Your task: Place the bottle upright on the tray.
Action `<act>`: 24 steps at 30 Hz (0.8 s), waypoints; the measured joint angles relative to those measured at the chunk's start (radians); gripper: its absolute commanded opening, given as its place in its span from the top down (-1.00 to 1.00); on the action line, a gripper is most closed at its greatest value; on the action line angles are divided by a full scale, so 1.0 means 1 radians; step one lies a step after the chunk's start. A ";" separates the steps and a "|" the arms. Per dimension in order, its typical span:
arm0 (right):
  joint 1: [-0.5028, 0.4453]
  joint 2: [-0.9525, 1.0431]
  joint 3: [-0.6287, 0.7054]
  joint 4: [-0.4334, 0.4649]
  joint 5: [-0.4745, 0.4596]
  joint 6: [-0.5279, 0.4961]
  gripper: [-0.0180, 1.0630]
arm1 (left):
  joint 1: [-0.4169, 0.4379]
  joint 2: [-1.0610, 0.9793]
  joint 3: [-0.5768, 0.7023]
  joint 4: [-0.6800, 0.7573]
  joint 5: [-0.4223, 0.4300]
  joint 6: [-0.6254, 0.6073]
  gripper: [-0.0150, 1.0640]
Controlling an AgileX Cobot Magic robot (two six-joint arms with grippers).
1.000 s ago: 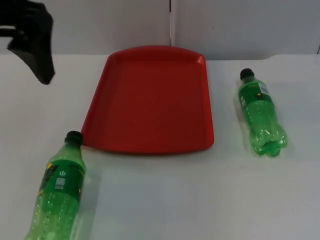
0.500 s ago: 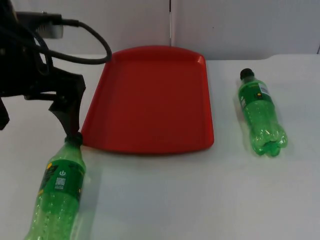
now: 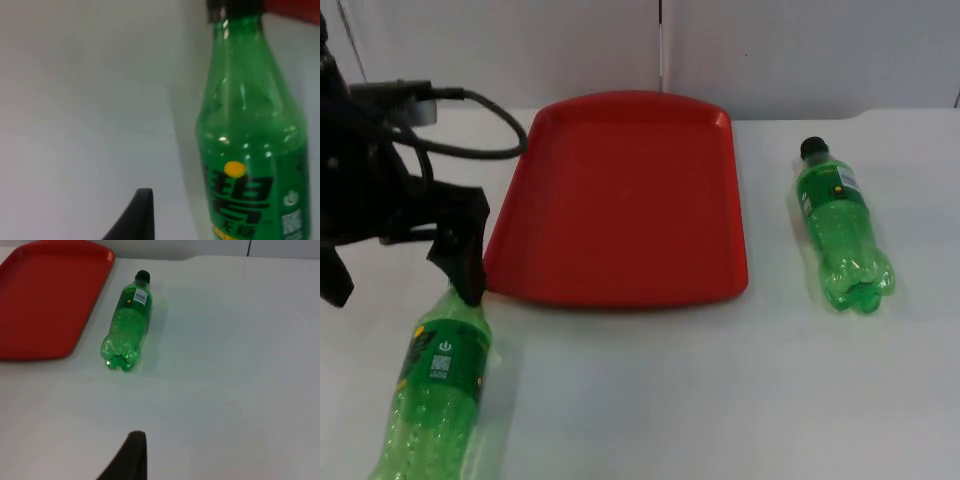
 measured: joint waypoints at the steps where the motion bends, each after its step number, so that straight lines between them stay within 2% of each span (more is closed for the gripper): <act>1: 0.000 0.000 0.000 0.000 0.000 0.000 -0.99 | 0.000 0.000 0.033 0.000 -0.033 -0.005 -0.97; 3: 0.000 0.000 0.000 0.000 0.000 0.000 -0.99 | -0.004 0.006 0.092 0.000 -0.108 -0.019 -0.97; 6: 0.000 0.000 0.000 0.000 0.000 0.000 -0.99 | -0.004 0.012 0.109 0.000 -0.138 -0.022 -0.97; 24: 0.000 0.000 0.000 0.000 0.000 0.000 -0.98 | -0.020 0.130 0.111 -0.002 -0.252 -0.025 -0.97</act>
